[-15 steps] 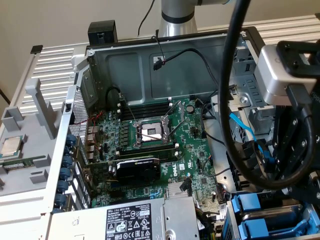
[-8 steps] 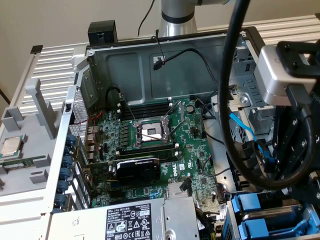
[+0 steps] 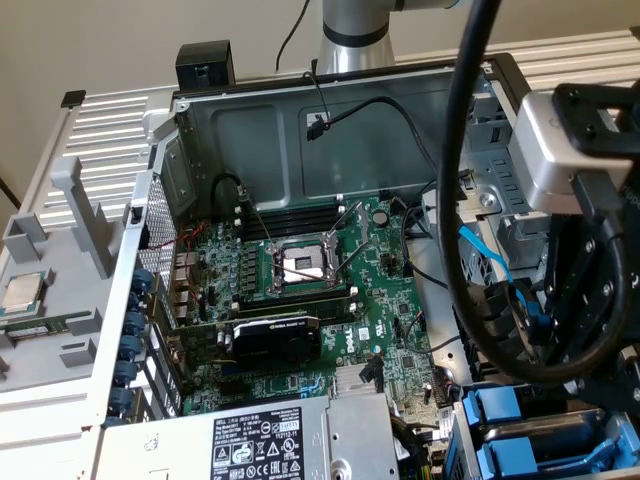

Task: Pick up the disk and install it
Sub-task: 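Insert the first disk wire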

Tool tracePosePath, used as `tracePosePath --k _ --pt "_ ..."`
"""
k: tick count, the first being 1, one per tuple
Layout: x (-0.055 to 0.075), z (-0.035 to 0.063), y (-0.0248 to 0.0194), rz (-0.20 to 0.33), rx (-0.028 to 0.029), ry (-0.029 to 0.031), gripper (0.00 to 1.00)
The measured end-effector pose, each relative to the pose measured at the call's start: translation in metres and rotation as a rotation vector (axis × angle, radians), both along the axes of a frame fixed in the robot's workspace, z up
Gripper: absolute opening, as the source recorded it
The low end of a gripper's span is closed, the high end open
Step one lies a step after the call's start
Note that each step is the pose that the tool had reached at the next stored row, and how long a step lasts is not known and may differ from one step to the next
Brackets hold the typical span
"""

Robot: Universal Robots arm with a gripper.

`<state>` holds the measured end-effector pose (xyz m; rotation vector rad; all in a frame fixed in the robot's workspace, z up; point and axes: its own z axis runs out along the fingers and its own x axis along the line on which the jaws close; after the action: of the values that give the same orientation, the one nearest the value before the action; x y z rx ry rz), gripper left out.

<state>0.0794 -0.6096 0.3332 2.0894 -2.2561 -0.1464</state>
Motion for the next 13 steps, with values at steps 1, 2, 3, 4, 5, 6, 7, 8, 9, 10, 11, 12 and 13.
tracePosePath --k 1,2,3,4,5,6,7,8,9,10,11,12,13 --pt "0.0 0.0008 0.0 0.0 -0.0008 0.0002 0.24" --pt "0.0 0.0015 -0.0001 0.0 -0.0012 0.0003 0.24" --pt "0.0 0.002 0.0 0.0 -0.0014 0.0003 0.31" --pt "0.0 0.0025 0.0 0.0 -0.0017 0.0004 0.31" --pt "0.0 0.0034 0.0 0.0 -0.0022 0.0004 0.31" --pt "0.0 0.0043 0.0 0.0 -0.0023 0.0003 0.31" --pt "0.0 0.0059 0.0 0.0 -0.0032 0.0003 0.31" --pt "0.0 0.0075 0.0001 0.0 -0.0042 0.0003 0.31" --pt "0.0 0.0099 0.0001 0.0 -0.0065 0.0003 0.31" --pt "0.0 0.0127 0.0002 0.0 -0.01 0.0003 0.31" --pt "0.0 0.0151 0.0003 0.0 -0.0137 0.0003 0.31" --pt "0.0 0.0176 0.0005 0.0 -0.0177 0.0004 0.31" --pt "0.0 0.0201 0.0006 0.0 -0.0212 0.0003 0.31"
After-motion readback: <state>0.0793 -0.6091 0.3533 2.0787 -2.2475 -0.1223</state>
